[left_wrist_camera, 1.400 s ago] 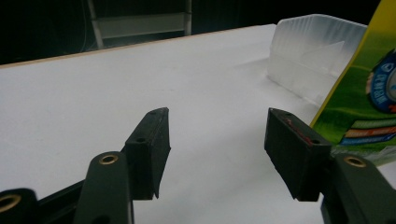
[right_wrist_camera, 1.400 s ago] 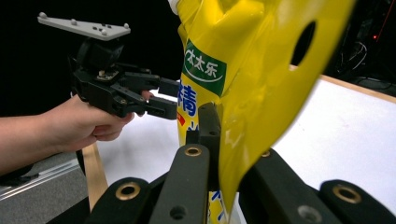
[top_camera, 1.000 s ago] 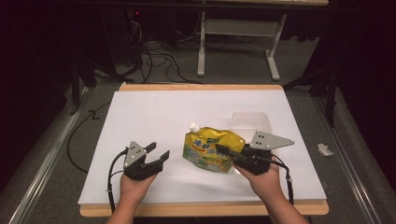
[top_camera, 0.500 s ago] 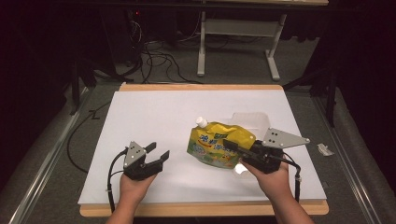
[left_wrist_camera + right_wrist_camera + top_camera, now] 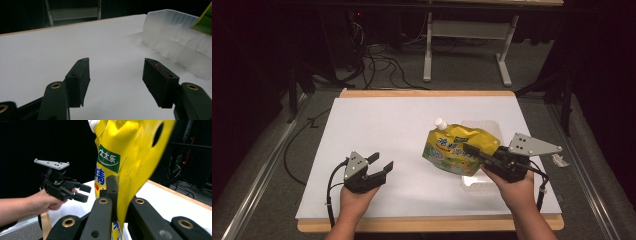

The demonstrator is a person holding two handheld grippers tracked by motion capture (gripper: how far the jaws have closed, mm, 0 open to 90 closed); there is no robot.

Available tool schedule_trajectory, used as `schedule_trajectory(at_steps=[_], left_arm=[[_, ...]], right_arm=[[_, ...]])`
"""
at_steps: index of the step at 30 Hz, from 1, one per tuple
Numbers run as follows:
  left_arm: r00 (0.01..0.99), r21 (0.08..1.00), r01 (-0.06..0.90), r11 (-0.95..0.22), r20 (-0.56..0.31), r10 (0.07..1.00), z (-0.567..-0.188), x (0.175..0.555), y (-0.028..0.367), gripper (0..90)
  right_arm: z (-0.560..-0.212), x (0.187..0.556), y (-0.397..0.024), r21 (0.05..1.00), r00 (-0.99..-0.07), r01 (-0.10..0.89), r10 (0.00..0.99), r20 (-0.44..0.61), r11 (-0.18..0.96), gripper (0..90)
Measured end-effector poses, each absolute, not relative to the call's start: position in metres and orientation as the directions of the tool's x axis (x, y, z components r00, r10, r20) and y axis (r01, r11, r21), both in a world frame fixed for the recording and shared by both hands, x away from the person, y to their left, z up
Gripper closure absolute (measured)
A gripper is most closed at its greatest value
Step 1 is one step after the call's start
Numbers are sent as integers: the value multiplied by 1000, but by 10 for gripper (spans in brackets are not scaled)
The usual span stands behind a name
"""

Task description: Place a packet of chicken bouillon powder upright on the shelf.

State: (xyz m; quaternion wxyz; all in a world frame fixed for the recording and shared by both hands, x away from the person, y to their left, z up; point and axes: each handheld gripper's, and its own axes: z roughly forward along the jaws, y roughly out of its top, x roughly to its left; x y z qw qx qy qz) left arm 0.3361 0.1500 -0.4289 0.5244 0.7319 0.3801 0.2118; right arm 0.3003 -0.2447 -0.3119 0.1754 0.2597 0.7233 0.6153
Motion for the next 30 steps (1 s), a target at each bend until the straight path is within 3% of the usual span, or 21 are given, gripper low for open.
schedule_trajectory(at_steps=[30], left_arm=[[624,930,330,-163,-85,777,-428,336,151,389]], right_arm=[[-325,308,-307,969,-698,227,709,95,93,900]])
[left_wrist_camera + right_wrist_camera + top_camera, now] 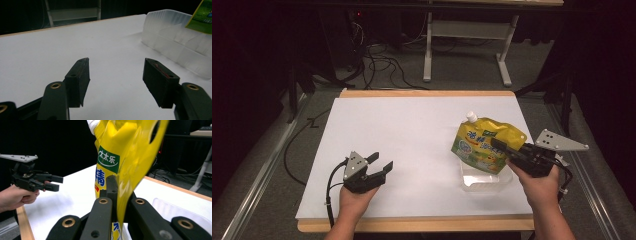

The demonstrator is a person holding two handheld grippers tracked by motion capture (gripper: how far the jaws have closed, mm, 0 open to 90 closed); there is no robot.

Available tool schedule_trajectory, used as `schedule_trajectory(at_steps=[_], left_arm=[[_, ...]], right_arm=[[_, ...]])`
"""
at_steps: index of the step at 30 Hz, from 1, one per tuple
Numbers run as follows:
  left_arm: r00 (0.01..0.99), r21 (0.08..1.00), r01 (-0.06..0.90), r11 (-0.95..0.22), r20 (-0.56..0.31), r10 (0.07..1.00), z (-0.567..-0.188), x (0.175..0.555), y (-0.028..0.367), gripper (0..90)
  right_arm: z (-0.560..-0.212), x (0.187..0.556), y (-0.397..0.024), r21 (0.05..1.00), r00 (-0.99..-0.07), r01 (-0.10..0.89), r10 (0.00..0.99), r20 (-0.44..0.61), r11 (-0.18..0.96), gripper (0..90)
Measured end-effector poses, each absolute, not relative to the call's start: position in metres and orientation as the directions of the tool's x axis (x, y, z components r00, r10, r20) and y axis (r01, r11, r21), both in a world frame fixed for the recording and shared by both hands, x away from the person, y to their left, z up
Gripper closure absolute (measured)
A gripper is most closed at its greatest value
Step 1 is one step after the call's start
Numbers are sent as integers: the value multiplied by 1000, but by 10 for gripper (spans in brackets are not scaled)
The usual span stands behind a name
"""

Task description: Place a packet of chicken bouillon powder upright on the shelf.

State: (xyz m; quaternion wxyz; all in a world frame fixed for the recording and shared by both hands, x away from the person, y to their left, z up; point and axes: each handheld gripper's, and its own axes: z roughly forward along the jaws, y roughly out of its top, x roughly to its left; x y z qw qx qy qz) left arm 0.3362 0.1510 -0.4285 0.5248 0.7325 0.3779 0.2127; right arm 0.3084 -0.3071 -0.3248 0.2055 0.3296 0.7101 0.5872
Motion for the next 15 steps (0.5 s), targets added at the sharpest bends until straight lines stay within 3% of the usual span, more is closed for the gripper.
schedule_trajectory(at_steps=[15], left_arm=[[627,928,332,-166,-86,774,-429,336,151,389]], right_arm=[[-327,302,-327,966,-670,243,735,102,88,900]])
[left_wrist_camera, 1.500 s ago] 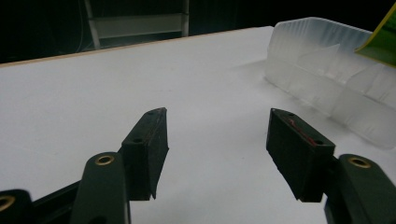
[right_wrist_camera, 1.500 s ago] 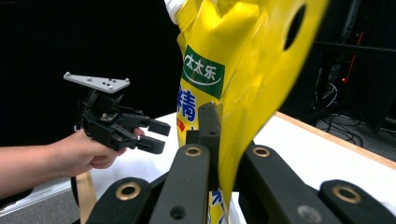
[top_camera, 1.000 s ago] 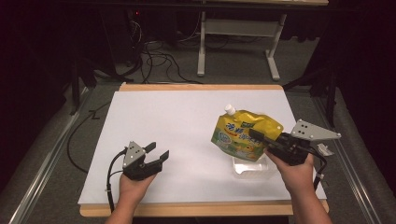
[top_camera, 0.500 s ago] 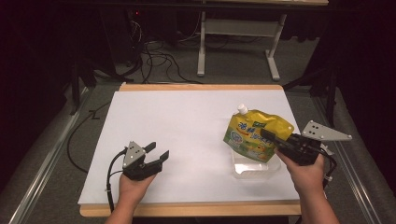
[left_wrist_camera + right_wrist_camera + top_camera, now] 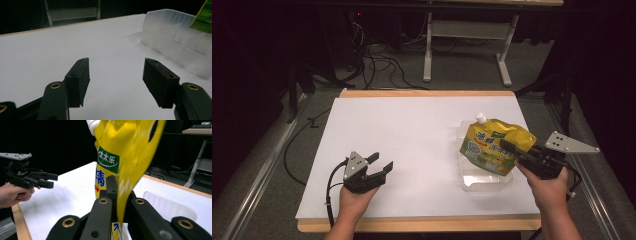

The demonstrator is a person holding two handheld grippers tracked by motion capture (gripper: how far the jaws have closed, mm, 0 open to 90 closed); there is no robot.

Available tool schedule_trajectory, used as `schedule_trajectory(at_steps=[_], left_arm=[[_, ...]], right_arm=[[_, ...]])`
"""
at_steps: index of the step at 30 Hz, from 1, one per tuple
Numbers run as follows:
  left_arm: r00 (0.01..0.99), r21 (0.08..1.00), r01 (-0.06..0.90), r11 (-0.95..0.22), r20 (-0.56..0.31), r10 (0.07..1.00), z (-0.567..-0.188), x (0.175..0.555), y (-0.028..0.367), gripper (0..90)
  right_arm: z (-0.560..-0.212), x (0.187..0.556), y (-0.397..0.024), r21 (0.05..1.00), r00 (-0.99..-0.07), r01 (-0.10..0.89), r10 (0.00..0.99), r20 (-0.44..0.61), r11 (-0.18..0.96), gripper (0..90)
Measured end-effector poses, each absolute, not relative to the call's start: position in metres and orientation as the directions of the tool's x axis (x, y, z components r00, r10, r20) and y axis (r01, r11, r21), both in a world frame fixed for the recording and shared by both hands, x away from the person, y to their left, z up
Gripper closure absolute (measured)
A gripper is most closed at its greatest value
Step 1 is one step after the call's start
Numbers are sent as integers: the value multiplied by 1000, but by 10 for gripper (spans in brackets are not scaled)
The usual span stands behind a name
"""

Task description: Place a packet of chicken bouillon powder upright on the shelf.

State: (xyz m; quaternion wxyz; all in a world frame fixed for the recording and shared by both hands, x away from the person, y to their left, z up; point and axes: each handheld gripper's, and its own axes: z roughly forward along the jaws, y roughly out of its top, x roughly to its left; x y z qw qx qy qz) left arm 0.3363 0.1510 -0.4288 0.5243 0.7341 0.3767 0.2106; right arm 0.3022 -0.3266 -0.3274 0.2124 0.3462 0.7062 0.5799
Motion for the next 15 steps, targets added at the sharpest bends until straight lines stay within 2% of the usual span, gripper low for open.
schedule_trajectory(at_steps=[15], left_arm=[[629,928,334,-168,-86,773,-429,336,150,389]], right_arm=[[-335,297,-331,958,-672,270,731,119,92,900]])
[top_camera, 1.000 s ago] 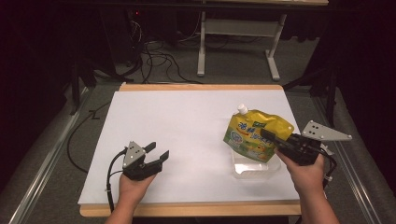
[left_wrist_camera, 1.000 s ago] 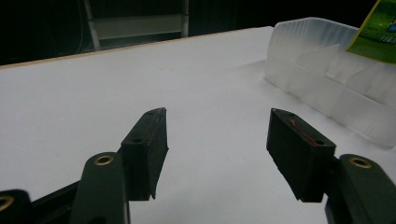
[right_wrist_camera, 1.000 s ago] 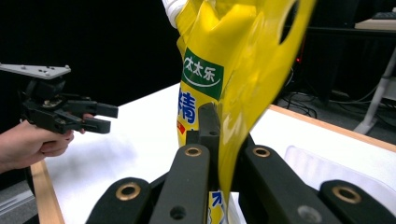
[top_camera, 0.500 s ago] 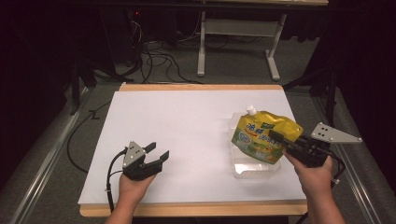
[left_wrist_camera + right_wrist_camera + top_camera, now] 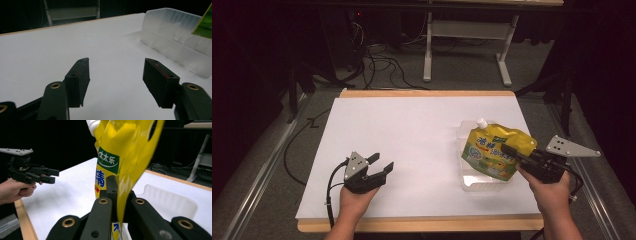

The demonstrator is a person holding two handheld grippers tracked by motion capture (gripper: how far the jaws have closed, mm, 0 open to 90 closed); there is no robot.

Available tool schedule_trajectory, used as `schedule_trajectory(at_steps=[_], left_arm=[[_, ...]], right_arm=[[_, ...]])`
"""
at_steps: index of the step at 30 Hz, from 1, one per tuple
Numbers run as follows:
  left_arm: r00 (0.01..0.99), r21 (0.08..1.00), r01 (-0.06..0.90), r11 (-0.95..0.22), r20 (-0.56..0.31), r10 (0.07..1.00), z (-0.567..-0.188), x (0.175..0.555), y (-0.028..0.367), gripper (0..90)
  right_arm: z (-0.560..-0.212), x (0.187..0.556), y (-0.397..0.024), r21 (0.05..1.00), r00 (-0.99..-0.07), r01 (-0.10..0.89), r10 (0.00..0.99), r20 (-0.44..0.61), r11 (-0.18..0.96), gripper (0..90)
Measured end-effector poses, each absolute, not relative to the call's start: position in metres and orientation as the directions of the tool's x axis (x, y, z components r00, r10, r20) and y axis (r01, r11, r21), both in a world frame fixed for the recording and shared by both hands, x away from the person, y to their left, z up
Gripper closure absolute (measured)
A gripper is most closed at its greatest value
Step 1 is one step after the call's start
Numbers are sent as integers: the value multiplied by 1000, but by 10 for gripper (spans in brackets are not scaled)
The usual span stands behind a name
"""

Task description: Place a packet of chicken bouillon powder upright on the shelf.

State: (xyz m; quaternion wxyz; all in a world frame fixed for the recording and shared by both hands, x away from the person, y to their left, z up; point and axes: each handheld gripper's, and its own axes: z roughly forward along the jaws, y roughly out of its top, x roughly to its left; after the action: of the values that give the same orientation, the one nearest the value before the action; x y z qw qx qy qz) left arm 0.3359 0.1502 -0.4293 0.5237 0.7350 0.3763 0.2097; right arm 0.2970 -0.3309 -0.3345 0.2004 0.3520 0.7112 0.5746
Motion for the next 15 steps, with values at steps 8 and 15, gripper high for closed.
schedule_trajectory(at_steps=[8,15], left_arm=[[628,927,334,-169,-85,774,-429,336,150,389],[630,926,335,-171,-85,772,-430,336,150,389]], right_arm=[[-338,296,-329,953,-676,284,727,118,109,900],[-346,299,-323,934,-678,321,727,112,155,900]])
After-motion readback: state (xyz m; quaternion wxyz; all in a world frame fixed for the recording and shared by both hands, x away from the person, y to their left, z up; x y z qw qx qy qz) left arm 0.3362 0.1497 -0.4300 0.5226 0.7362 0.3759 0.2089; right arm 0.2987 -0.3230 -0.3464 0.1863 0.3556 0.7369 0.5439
